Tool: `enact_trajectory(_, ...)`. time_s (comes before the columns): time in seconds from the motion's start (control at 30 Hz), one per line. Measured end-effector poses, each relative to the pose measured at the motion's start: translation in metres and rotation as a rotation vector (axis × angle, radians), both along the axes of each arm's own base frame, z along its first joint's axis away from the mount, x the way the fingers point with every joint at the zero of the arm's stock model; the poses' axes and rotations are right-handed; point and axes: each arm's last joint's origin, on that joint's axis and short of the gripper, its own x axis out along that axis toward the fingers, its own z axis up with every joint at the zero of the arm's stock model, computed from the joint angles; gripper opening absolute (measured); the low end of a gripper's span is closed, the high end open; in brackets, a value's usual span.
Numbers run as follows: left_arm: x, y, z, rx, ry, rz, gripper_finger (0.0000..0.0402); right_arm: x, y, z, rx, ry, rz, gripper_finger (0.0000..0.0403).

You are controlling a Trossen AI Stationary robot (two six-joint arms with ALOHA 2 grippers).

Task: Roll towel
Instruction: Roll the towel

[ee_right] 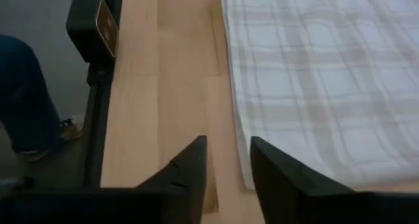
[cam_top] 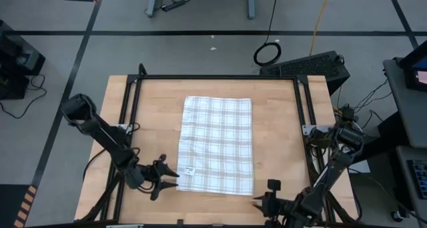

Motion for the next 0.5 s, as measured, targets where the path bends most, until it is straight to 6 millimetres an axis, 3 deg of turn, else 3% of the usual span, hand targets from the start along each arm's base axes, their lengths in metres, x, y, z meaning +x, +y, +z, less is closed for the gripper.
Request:
enact_trajectory(0.17, 0.007, -0.019, -0.007, 0.1, 0.004, -0.058, 0.0247, 0.01, 0.009, -0.016, -0.034, -0.043, 0.039, 0.0158)
enact_trajectory(0.37, 0.025, -0.049, -0.008, 0.241, 0.018, -0.147, 0.0238, 0.027, 0.006, -0.017, 0.053, -0.137, -0.072, 0.0182)
enact_trajectory(0.5, 0.03, -0.061, -0.004, 0.366, 0.128, -0.165, 0.0231, 0.036, -0.001, -0.017, 0.082, -0.136, -0.117, 0.018)
